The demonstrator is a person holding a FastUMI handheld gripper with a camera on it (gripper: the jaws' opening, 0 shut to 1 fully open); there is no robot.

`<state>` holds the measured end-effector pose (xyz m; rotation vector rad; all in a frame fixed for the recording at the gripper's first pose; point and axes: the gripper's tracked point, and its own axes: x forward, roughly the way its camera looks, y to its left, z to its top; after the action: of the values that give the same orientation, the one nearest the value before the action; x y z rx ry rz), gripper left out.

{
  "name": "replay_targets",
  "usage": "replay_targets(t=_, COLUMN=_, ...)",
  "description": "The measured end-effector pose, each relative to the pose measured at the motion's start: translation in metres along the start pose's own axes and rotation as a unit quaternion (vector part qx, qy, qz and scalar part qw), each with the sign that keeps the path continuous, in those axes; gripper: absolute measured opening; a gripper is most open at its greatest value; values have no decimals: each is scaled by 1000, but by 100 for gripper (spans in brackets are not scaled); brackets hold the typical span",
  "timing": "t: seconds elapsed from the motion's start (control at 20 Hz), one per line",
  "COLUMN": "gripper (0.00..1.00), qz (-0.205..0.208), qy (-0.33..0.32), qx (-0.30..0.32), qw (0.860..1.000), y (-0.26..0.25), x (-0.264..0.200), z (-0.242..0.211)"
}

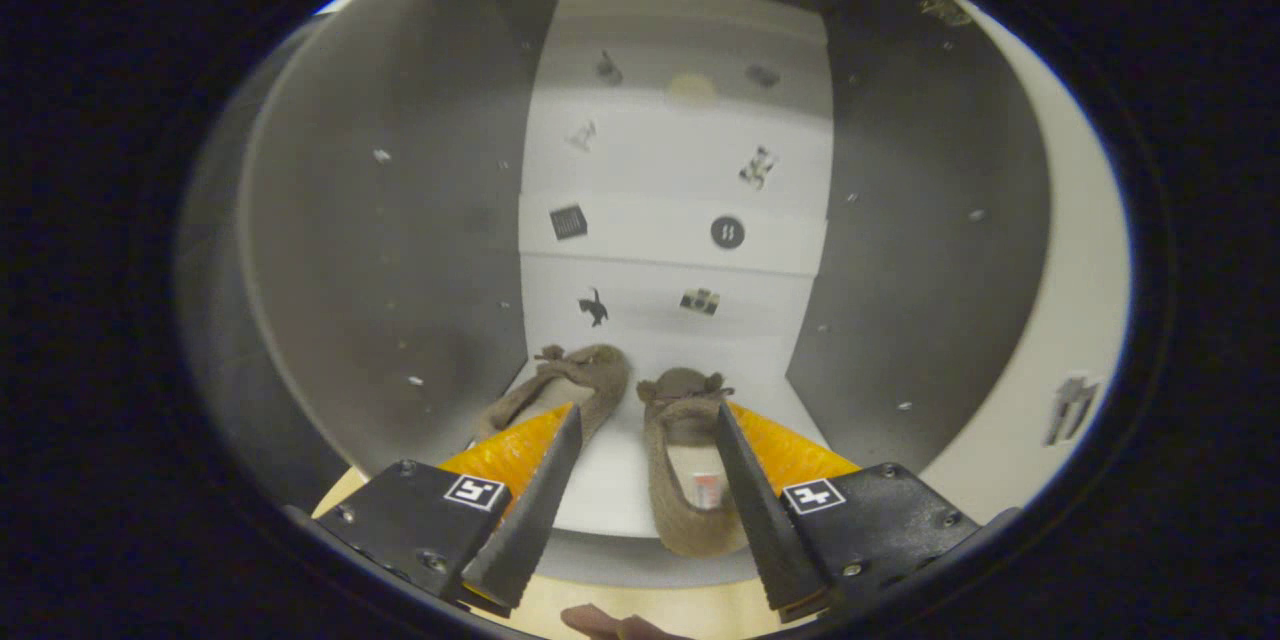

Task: Open the shoe cabinet door, grab the shoes and put them into the shoe cabinet, then close the shoe cabinet door.

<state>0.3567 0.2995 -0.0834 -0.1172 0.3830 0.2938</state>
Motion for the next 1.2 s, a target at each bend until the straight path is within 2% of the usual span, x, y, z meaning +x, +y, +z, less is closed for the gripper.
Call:
replay_targets(t=0.25, gripper=89, qz=-38, qy=-73, qx=3, qw=997, y=-22, x=-117, z=5)
replay_targets(t=0.45, gripper=98, qz=-70, qy=-144, qx=-9, qw=987, y=-53, x=-221, z=13)
replay_targets(t=0.55, gripper=100, qz=-72, qy=-179, qx=-9, qw=981, y=-62, x=-277, z=16)
replay_targets(t=0.75, gripper=100, qz=-64, qy=-195, qx=-6, qw=979, y=-90, x=-369, z=-4)
replay_targets(t=1.0, gripper=100, qz=-41, qy=-209, qx=10, qw=977, y=-128, x=-443, z=-40)
replay_targets(t=1.2, gripper=100, qz=-74, qy=-225, qx=18, qw=971, y=-177, x=-472, z=-50)
